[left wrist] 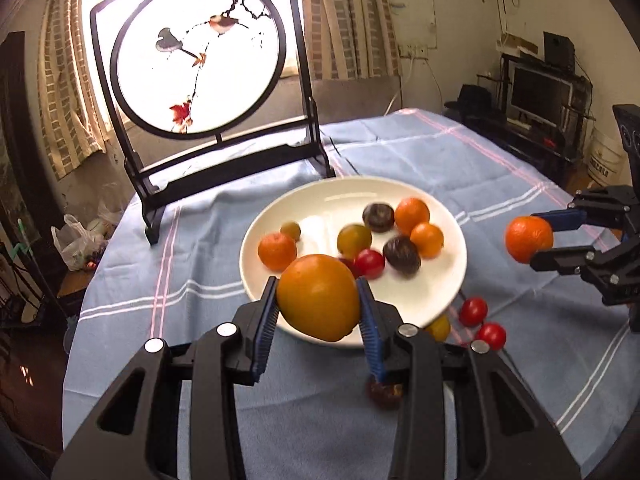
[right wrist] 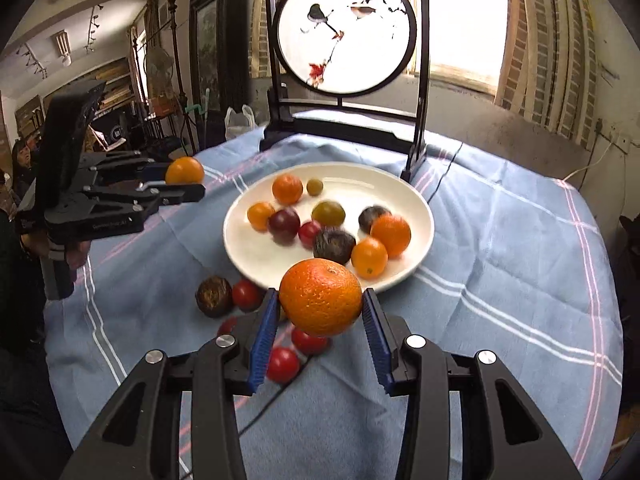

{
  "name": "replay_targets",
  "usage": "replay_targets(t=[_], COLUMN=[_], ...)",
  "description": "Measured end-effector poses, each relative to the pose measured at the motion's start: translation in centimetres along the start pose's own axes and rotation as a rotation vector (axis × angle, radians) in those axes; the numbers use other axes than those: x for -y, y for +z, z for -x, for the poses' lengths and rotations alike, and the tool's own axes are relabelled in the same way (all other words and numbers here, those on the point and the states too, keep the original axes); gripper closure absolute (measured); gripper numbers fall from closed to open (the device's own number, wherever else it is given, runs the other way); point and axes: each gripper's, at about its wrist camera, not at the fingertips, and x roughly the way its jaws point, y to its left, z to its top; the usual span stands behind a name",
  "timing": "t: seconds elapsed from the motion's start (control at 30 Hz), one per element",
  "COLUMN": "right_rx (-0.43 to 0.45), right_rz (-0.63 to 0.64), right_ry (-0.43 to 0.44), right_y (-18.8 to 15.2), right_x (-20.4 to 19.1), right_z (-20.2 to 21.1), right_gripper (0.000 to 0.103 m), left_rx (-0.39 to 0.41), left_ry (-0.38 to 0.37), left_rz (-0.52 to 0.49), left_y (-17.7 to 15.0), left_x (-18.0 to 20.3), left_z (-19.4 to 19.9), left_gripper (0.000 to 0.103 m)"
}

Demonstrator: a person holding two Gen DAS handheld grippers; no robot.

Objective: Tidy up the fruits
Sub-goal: 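Lower both held fruits onto the plate and open both grippers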

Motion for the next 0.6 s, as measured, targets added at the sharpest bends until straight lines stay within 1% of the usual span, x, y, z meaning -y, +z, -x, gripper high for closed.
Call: replay_targets(t=[0.1, 0.17, 0.23, 0.3, 0.4, 0.6], right_rx=[0.08, 0.117, 0.139, 0.139, 0.124, 0.062], right_rz=[-0.011, -0.033, -0.057, -0.082, -0.112, -0.148], right_ry=[-0.004, 0.003, 0.004, 0.014, 0.0, -0.007], right_y=[2.6, 4.3, 5.6, 6.6, 7.7, 8.4], right_x=[0.0, 0.3, 0.6, 1.1, 1.8, 2.1], right_z=[0.3, -0.1, -1.1, -2.4, -4.8, -9.2], right_gripper=[0.061, 0.061, 0.061, 0.061, 0.061, 0.061], left_rx=[0.043, 0.039, 0.02, -0.001, -0.039, -0.078], left_ry=[0.065, 0.097, 0.11, 0.126, 0.134, 0.17], left_rz=[0.043, 0.091, 0.141, 0.173, 0.207, 0.223], left_y=[2.4, 3.6, 4.3, 4.6, 4.4, 3.7], left_x=[0.2, -0.2, -0.6, -0.9, -1.4, -1.9], left_z=[-0.6, -1.8, -3.3, -4.8, -6.9, -9.6], left_gripper=[0.066, 0.066, 0.066, 0.066, 0.066, 0.066])
